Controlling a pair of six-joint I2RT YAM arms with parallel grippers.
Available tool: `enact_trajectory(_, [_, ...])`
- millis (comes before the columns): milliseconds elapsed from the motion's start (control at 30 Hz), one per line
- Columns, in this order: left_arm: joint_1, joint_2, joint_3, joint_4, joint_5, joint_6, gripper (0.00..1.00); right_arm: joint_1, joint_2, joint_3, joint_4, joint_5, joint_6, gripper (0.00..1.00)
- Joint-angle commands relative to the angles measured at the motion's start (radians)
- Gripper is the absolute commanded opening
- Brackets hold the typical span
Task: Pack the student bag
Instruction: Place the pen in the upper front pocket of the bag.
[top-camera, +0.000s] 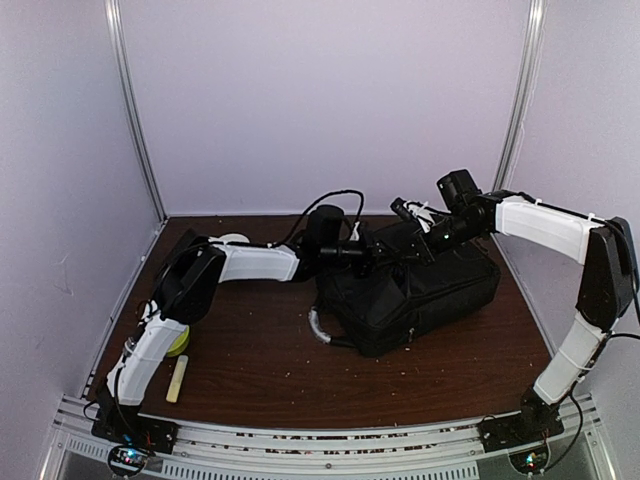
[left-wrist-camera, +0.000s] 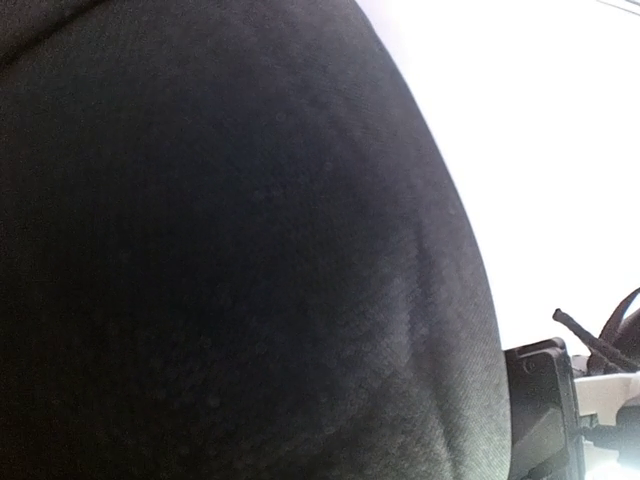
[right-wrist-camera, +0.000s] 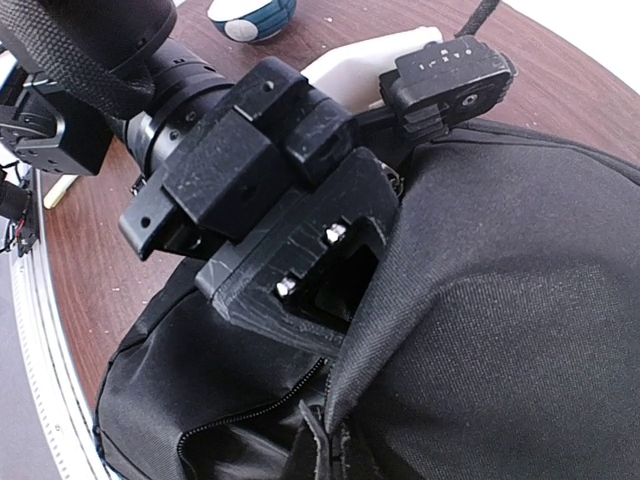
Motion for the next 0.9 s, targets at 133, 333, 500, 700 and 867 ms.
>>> enact_trajectory(133, [-0.032,-0.009,-0.041,0.174,-0.056,-0.033,0.18,0.033,0.025,0.030,-0.030,-0.095,-0.064,0.00])
enact_trajectory(333, [-0.025,-0.138,-0.129,0.064,-0.067,0.107,0.33,0.034,0.058,0.034,-0.060,-0.100,-0.077,0.00])
enact_trajectory(500, [-0.020,-0.236,-0.204,-0.029,-0.117,0.185,0.34,0.034,0.045,0.037,-0.052,-0.097,-0.073,0.00])
enact_trajectory(700, [-0.021,-0.324,-0.222,-0.219,-0.168,0.306,0.34,0.032,0.026,0.039,-0.053,-0.101,-0.067,0.00])
enact_trajectory(867, [-0.031,-0.372,-0.237,-0.322,-0.176,0.379,0.34,0.032,0.007,0.046,-0.046,-0.103,-0.057,0.00])
